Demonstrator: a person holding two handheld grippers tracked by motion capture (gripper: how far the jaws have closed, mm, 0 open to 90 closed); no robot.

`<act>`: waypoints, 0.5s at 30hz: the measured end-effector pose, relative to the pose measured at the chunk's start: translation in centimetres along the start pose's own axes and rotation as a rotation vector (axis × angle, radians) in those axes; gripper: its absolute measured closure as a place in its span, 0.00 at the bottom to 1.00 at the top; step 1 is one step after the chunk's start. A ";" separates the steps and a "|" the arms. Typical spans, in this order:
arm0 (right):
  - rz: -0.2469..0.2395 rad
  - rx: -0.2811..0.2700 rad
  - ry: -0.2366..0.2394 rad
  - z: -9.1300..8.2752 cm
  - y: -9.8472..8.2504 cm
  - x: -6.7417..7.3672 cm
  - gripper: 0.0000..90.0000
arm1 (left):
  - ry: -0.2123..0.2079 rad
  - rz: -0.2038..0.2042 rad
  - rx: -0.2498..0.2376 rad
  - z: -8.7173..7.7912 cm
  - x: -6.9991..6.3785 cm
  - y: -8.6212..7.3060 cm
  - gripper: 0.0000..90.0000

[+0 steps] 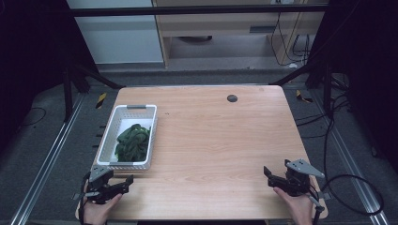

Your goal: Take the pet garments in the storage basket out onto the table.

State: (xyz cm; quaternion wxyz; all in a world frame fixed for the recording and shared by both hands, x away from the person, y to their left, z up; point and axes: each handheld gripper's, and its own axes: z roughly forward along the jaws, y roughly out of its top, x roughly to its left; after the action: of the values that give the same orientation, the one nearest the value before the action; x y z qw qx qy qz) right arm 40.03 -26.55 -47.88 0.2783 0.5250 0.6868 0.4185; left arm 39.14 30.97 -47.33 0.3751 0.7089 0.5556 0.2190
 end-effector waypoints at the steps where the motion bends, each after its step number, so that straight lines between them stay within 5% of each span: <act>1: 0.000 -0.001 0.000 0.0 0.0 0.0 0.16 | -0.003 -0.001 0.001 -0.1 -0.1 0.0 0.17; 15: -0.019 -0.005 -0.002 -0.1 -0.1 0.2 0.17 | -0.010 -0.046 -0.108 -2.1 -0.1 0.9 0.17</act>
State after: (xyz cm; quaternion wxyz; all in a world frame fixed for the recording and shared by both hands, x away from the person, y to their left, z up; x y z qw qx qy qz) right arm 39.83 -26.42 -47.88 0.2841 0.5182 0.6903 0.4173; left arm 38.13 31.42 -45.35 0.4207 0.6757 0.5572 0.2364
